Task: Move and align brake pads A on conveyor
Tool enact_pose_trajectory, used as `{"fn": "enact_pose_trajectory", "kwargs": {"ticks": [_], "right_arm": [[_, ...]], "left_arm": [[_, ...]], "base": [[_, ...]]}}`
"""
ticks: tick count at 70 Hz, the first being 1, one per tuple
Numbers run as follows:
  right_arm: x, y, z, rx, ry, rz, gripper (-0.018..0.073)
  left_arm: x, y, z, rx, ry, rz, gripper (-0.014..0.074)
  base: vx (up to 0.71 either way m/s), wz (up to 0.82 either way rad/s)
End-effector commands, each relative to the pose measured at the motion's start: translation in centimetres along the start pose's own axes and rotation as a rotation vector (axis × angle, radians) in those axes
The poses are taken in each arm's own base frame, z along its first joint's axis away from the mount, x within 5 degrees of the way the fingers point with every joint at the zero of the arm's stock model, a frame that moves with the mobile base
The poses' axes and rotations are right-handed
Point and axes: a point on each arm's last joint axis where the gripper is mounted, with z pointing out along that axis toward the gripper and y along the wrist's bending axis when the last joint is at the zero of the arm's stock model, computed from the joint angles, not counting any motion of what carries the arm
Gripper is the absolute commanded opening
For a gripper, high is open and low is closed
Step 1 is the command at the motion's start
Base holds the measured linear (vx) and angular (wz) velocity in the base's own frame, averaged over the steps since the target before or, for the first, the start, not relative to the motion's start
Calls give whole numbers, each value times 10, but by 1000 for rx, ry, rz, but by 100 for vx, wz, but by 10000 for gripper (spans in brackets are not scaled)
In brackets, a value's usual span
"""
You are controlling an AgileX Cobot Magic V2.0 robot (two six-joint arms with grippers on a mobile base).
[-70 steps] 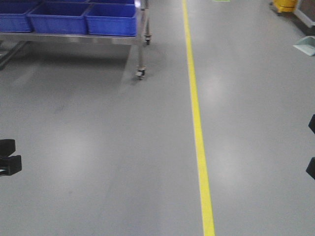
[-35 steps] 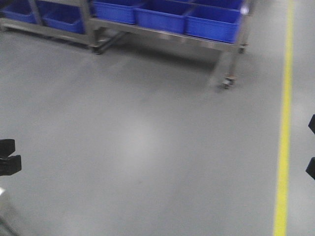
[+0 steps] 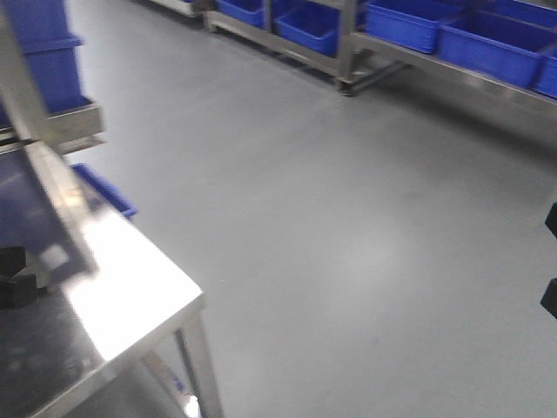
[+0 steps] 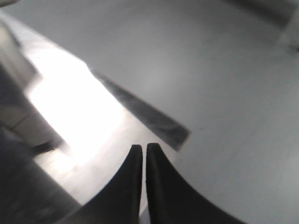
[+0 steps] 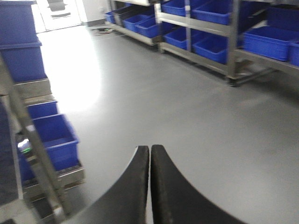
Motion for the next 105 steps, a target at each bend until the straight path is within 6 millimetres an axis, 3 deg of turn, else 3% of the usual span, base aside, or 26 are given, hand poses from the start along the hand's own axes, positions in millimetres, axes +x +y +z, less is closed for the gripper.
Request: {"fn": "enact_pose_trajectory", "kwargs": {"ticks": [1, 52, 105], "right_arm": [[-16, 0, -2, 4, -101, -11, -8], [-16, 0, -2, 4, -101, -11, -8], [-16, 0, -2, 4, -101, -11, -8]], "left_arm": [[-12, -3, -5, 18, -86, 1, -8], [-12, -3, -5, 18, -86, 1, -8], [-12, -3, -5, 18, -86, 1, -8]], "base": [[3, 74], [2, 66], [5, 21]]}}
